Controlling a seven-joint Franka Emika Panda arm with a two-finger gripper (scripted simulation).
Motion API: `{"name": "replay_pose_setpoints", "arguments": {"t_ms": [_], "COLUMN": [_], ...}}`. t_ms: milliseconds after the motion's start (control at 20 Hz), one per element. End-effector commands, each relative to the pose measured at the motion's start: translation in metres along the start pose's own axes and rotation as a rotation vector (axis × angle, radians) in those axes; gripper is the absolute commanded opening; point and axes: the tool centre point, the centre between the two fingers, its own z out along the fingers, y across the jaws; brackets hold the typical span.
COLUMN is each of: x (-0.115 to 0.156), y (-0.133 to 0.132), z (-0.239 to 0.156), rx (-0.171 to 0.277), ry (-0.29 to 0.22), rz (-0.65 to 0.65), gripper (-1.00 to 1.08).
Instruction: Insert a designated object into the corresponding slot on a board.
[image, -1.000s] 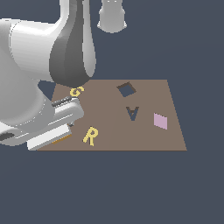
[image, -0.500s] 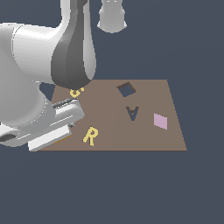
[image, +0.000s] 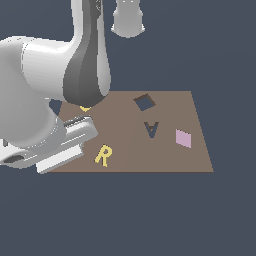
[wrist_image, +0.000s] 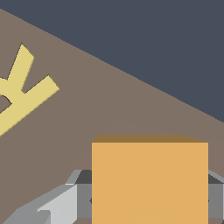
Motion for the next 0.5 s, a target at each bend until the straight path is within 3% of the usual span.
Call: {"name": "replay_pose_setpoints", "arguments": {"t_ms": [0,450], "x": [0.0002,0.0013], "y": [-0.0005,-0.0017], "z": [0.0008,-0.0002], "rx": [0.001,0.000], "ry": [0.000,0.000], "rz": [0.000,-0.010], "gripper": [-1.00,-1.00]}}
